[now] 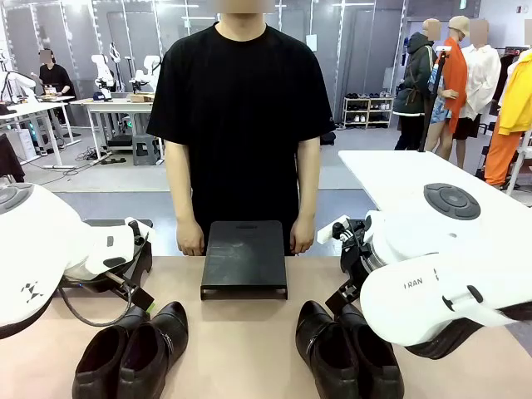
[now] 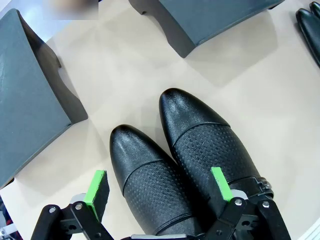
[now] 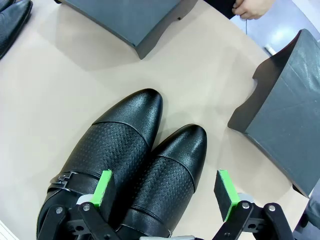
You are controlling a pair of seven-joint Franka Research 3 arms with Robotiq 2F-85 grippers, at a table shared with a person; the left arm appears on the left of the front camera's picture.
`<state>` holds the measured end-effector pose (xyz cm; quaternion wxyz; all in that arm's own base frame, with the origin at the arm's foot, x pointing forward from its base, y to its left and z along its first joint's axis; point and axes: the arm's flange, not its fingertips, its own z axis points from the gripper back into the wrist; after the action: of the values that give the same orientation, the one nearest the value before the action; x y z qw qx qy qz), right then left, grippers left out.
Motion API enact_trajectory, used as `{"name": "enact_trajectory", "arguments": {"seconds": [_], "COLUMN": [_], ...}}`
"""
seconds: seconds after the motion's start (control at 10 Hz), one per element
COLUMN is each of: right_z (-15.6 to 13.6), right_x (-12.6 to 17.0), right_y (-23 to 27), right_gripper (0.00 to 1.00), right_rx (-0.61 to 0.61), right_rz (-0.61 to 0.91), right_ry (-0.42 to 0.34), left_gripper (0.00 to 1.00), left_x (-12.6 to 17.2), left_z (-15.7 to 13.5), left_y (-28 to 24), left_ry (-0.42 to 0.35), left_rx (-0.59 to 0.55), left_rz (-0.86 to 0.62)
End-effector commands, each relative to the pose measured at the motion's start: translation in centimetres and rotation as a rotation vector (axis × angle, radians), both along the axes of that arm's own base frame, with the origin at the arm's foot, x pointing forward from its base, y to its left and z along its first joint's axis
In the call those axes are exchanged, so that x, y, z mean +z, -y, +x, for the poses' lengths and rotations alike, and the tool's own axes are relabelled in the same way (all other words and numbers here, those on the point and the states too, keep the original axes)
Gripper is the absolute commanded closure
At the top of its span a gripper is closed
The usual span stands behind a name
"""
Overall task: Place the shoes on the stand as instructed by the person.
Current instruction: Pick up one pair of Shoes and place it on the Shoes Stand indicated by the person.
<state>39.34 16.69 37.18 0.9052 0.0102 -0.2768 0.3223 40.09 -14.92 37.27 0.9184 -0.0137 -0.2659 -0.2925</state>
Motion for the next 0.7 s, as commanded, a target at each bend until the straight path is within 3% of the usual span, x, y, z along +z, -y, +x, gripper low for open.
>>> {"name": "enact_trajectory", "arguments": {"seconds": [0.0,0.3,0.6], "right_z": [0.0,0.0,-0.5], "right_x": [0.0,0.0,7.9], "right_y": [0.0,0.0,0.5], "right_gripper": [0.00,0.00,0.00], "right_rx": [-0.002,0.000,-0.031], "right_rz": [0.001,0.000,0.110], "right_ry": [0.000,0.000,-0.024], "left_gripper": [0.00,0.00,0.00], "left_x": [0.0,0.0,7.1], "left_z": [0.0,0.0,-0.4], "left_y": [0.0,0.0,-0.8], "left_ry": [0.000,0.000,-0.094], "left_rx": [0.000,0.000,-0.024], "left_rz": [0.000,0.000,-0.172]}}
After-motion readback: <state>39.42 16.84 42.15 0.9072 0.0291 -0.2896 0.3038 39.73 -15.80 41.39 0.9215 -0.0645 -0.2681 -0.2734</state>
